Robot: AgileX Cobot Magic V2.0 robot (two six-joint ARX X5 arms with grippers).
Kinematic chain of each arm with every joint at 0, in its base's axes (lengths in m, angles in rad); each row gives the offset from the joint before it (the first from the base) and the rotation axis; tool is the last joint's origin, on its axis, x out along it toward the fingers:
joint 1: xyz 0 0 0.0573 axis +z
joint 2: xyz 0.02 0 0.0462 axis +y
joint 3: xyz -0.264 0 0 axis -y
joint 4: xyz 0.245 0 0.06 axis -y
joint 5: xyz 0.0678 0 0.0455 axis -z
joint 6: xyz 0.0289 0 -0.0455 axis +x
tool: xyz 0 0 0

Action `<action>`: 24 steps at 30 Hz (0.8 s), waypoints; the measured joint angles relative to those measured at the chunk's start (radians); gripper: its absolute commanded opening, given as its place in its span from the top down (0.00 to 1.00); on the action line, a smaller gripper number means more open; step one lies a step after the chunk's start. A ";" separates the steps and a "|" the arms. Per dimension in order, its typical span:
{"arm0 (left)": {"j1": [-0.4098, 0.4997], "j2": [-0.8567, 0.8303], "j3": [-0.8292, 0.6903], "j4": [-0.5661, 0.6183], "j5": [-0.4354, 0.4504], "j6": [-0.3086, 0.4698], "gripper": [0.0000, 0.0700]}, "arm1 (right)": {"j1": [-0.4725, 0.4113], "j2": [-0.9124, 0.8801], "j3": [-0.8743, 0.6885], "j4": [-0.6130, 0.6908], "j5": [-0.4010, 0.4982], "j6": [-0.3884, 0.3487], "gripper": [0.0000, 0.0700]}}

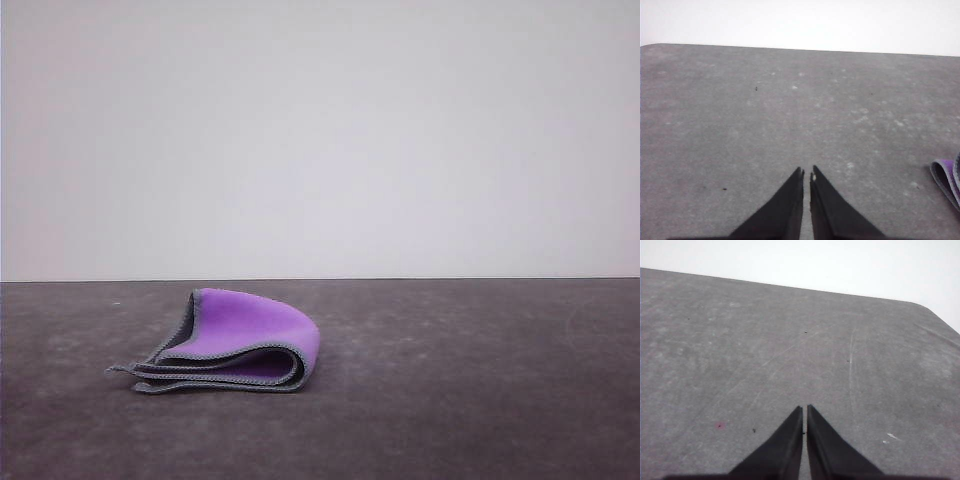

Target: Fold clothes

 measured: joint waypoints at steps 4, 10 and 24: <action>0.000 0.000 0.000 0.000 0.000 0.000 0.98 | 0.000 0.000 0.000 0.000 0.000 0.000 0.99; 0.000 0.000 0.000 0.000 0.000 0.000 0.98 | 0.000 0.000 0.000 0.000 0.000 0.000 0.99; 0.000 0.000 0.000 0.000 0.000 0.000 0.98 | 0.000 0.000 0.000 0.000 0.000 0.000 0.99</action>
